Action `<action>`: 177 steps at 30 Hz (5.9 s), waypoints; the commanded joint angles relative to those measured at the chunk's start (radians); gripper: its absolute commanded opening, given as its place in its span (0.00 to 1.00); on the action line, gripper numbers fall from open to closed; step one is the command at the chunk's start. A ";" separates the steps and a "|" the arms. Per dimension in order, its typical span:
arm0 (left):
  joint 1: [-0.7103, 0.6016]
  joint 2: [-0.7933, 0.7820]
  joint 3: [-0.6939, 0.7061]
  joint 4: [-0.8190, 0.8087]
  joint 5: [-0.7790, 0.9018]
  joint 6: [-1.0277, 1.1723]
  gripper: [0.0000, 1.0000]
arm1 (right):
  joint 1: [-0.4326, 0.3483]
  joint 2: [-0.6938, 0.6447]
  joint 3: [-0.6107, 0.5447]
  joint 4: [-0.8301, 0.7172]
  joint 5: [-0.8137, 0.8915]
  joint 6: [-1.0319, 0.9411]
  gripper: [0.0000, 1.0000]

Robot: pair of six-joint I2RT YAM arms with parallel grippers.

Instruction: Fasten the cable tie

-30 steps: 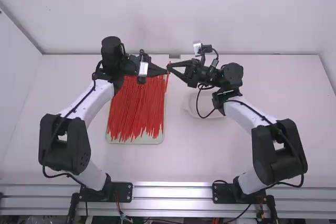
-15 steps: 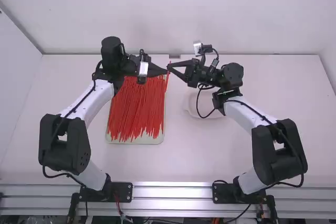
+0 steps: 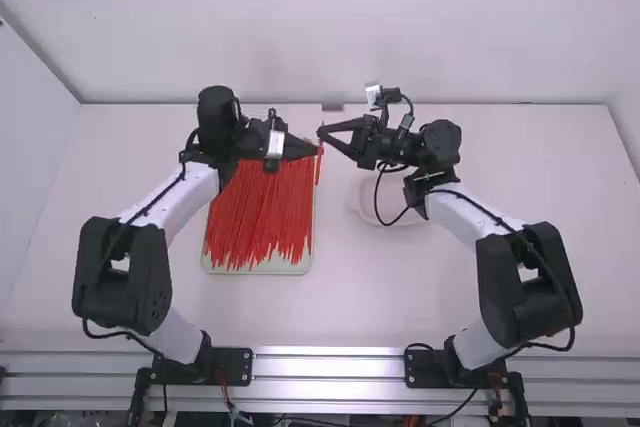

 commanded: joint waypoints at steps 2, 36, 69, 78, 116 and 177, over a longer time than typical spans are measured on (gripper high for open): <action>-0.002 0.004 -0.079 -0.013 -0.059 0.006 0.02 | -0.005 -0.021 0.034 0.064 0.033 0.034 0.00; -0.002 0.004 -0.425 0.287 -0.107 -0.215 0.02 | -0.067 -0.021 0.166 0.068 0.039 0.074 0.07; 0.014 0.004 -0.317 0.795 -0.134 -0.735 0.02 | -0.042 -0.021 0.158 -0.672 -0.178 -0.425 0.57; 0.014 0.004 -0.288 0.799 -0.141 -0.755 0.02 | 0.028 -0.021 0.158 -0.667 -0.120 -0.425 0.54; 0.043 0.004 -0.021 -0.071 -0.250 -0.552 0.99 | -0.226 -0.021 0.157 -0.962 -0.094 -0.662 0.00; 0.044 0.003 0.040 -0.567 -0.352 -0.230 0.99 | -0.144 -0.035 -0.246 -1.024 0.901 -0.786 0.98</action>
